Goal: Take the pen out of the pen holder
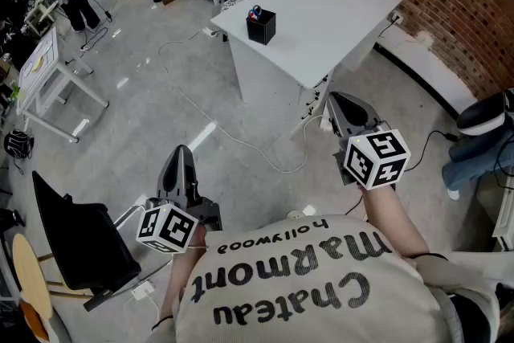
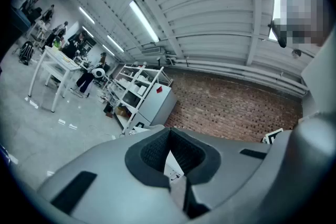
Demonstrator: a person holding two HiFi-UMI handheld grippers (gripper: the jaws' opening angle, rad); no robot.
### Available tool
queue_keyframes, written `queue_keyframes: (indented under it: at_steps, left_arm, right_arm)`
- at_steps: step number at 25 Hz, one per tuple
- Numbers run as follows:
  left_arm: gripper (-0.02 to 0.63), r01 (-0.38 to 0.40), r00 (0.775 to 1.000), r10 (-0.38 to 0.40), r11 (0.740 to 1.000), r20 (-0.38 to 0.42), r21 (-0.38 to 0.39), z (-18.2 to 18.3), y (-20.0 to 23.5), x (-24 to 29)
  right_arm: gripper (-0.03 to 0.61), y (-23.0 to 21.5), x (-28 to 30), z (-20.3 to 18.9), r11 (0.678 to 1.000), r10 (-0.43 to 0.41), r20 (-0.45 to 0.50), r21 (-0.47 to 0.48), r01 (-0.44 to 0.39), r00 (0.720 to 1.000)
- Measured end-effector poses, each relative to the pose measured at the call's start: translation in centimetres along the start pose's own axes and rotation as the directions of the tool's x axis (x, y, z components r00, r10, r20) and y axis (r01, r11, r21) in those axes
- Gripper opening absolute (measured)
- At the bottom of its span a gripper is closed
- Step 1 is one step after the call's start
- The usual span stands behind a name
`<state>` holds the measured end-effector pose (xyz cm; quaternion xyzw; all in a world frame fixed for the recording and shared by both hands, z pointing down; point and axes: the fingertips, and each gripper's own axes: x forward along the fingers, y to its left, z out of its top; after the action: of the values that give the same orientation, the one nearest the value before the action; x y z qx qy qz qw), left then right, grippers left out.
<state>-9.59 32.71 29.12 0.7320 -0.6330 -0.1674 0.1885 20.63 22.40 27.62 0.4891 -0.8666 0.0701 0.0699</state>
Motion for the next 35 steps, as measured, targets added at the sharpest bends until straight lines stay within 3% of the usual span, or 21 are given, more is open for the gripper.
queue_keyframes:
  at_steps: [7, 20, 35]
  left_arm:
    - [0.0, 0.011, 1.0, -0.011, 1.0, -0.007, -0.007, 0.8, 1.8, -1.1]
    - [0.0, 0.032, 0.995, -0.032, 0.999, -0.097, -0.003, -0.4, 6.3, -3.0]
    - [0.0, 0.009, 0.992, -0.006, 1.0, -0.123, 0.023, 0.4, 10.1, 1.2]
  right_arm:
    - [0.003, 2.3, 0.1, -0.4, 1.0, -0.01, -0.009, 0.007, 0.01, 1.0]
    - [0.003, 6.7, 0.4, -4.2, 0.994, -0.046, -0.049, 0.093, 0.05, 0.998]
    - [0.003, 6.7, 7.1, -4.6, 0.995, -0.024, -0.094, 0.09, 0.033, 0.995]
